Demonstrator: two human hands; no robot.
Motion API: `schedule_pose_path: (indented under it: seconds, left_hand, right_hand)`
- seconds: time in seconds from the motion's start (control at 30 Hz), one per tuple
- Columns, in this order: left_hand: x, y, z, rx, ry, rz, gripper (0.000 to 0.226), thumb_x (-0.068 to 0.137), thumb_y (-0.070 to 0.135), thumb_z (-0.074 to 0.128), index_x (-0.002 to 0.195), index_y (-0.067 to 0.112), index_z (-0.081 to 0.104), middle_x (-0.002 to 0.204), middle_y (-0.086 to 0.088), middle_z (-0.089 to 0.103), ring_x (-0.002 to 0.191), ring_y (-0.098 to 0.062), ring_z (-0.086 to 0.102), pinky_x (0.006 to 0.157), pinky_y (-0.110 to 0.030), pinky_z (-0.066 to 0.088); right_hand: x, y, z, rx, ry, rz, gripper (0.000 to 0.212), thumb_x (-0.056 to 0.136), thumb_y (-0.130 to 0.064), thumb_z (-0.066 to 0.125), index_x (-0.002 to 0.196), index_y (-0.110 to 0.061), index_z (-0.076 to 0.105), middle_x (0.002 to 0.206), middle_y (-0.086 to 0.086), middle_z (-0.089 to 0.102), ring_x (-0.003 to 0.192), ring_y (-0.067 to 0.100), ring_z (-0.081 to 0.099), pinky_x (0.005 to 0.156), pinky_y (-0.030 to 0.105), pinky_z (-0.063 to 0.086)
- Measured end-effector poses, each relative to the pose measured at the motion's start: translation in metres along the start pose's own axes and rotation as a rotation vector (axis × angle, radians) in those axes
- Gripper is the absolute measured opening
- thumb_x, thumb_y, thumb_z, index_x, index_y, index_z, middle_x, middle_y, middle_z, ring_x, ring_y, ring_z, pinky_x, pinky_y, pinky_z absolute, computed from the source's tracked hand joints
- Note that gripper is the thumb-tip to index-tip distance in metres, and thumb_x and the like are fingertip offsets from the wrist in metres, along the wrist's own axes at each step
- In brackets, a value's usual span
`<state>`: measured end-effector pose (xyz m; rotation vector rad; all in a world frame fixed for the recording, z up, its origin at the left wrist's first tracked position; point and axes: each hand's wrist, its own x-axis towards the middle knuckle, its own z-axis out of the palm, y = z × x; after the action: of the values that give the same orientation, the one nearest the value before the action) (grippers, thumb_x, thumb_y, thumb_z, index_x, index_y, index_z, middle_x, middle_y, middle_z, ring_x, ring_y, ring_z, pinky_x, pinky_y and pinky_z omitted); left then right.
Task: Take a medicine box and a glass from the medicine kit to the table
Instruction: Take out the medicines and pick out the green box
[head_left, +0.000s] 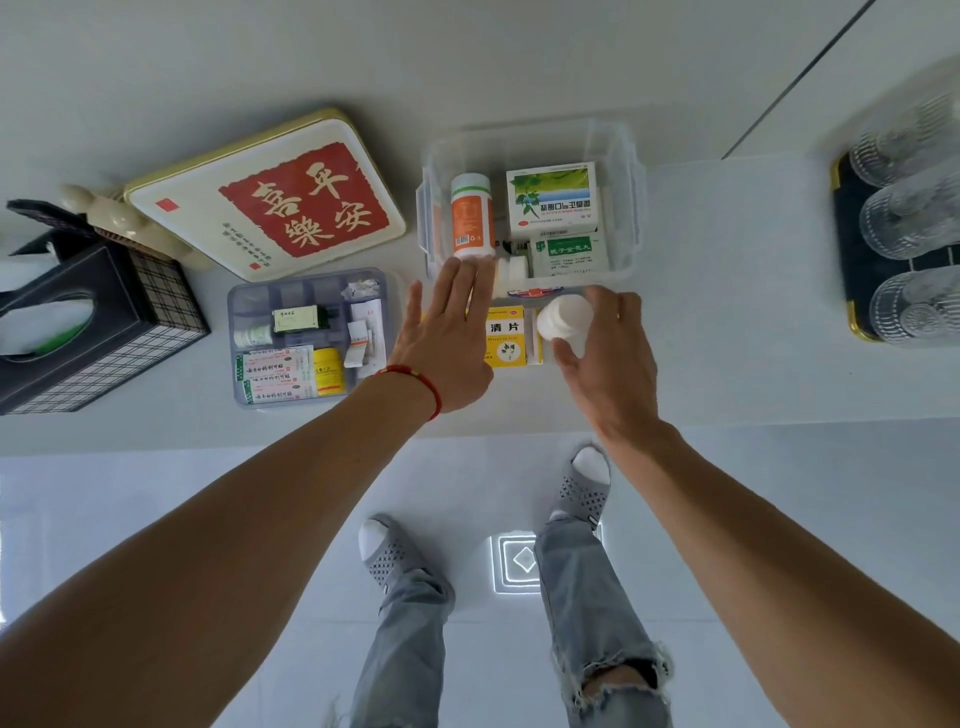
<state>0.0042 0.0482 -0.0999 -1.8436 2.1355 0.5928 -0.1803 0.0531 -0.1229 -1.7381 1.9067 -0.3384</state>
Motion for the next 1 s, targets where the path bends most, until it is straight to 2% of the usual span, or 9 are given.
schedule_pose_path:
  seconds: [0.1,0.3,0.4,0.5,0.73,0.83,0.9,0.93,1.0]
  left_hand:
    - [0.000,-0.002,-0.003,0.001,-0.023,0.011,0.100,0.088,0.024,0.061,0.158,0.013,-0.010,0.167,-0.007,-0.004,0.154,-0.029,-0.007,0.122,-0.059,0.011]
    - [-0.001,-0.003,-0.004,-0.006,-0.026,0.011,0.101,0.087,0.024,0.061,0.157,0.013,-0.011,0.167,-0.007,-0.005,0.154,-0.028,-0.009,0.122,-0.059,0.012]
    - [0.000,-0.001,-0.003,-0.005,-0.032,0.004,0.103,0.087,0.025,0.062,0.157,0.013,-0.012,0.167,-0.007,-0.005,0.154,-0.029,-0.009,0.122,-0.059,0.012]
    - [0.000,-0.001,-0.004,-0.010,-0.039,0.005,0.103,0.087,0.025,0.062,0.157,0.014,-0.012,0.167,-0.007,-0.005,0.154,-0.029,-0.009,0.122,-0.059,0.012]
    - [-0.001,-0.003,-0.005,-0.014,-0.053,0.022,0.103,0.087,0.023,0.063,0.157,0.014,-0.012,0.167,-0.006,-0.005,0.154,-0.028,-0.009,0.122,-0.056,0.014]
    - [-0.002,-0.003,-0.006,-0.166,0.018,0.025,0.092,0.088,0.011,0.059,0.159,0.014,0.000,0.168,-0.005,0.003,0.155,-0.025,-0.005,0.124,-0.050,0.017]
    - [-0.005,-0.003,-0.008,-0.295,0.174,0.005,0.077,0.089,0.003,0.053,0.157,0.009,0.019,0.166,-0.009,0.017,0.155,-0.025,0.005,0.123,-0.047,0.023]
    - [-0.006,-0.003,-0.009,-0.314,0.258,-0.004,0.069,0.088,0.001,0.050,0.154,0.006,0.029,0.163,-0.011,0.024,0.154,-0.027,0.012,0.122,-0.046,0.027]
    - [-0.008,-0.006,-0.011,-0.330,0.373,-0.044,0.061,0.087,-0.001,0.050,0.146,0.002,0.041,0.158,-0.016,0.033,0.151,-0.031,0.021,0.119,-0.046,0.033]
  right_hand:
    - [-0.006,0.007,-0.017,-0.062,0.055,-0.072,0.057,0.083,-0.023,0.080,0.133,-0.014,0.052,0.123,0.009,0.056,0.107,0.029,0.064,0.076,0.031,0.051]
    - [0.009,-0.003,-0.016,-0.165,-0.119,-0.079,0.052,0.091,-0.039,0.073,0.133,-0.017,0.052,0.127,0.007,0.059,0.113,0.027,0.064,0.085,0.040,0.056]
    - [0.014,-0.011,-0.007,-0.197,-0.100,-0.088,0.044,0.093,-0.033,0.071,0.130,-0.014,0.054,0.125,0.009,0.061,0.109,0.028,0.066,0.085,0.038,0.057]
    - [0.014,-0.008,-0.005,-0.243,-0.054,-0.059,0.040,0.093,-0.030,0.071,0.125,-0.011,0.058,0.120,0.009,0.061,0.101,0.027,0.067,0.079,0.035,0.056]
    - [0.002,-0.012,-0.020,-0.365,-0.133,-0.062,0.048,0.095,-0.038,0.066,0.133,-0.012,0.050,0.123,0.007,0.057,0.103,0.027,0.067,0.074,0.035,0.055]
    - [-0.010,-0.028,-0.038,-0.254,-0.039,-0.113,0.026,0.094,-0.033,0.063,0.113,-0.016,0.060,0.106,0.003,0.062,0.092,0.026,0.067,0.070,0.036,0.053]
    - [0.006,-0.044,-0.049,-0.132,0.007,-0.231,0.015,0.095,-0.028,0.060,0.104,-0.016,0.062,0.099,0.002,0.065,0.089,0.023,0.066,0.070,0.037,0.056]
    - [0.022,-0.054,-0.052,-0.075,0.002,-0.264,0.015,0.096,-0.027,0.059,0.104,-0.015,0.063,0.099,0.002,0.067,0.090,0.023,0.066,0.073,0.038,0.056]
    - [0.060,-0.073,-0.049,-0.049,-0.111,-0.273,0.020,0.098,-0.028,0.059,0.109,-0.013,0.066,0.103,0.002,0.070,0.094,0.022,0.066,0.079,0.037,0.054]
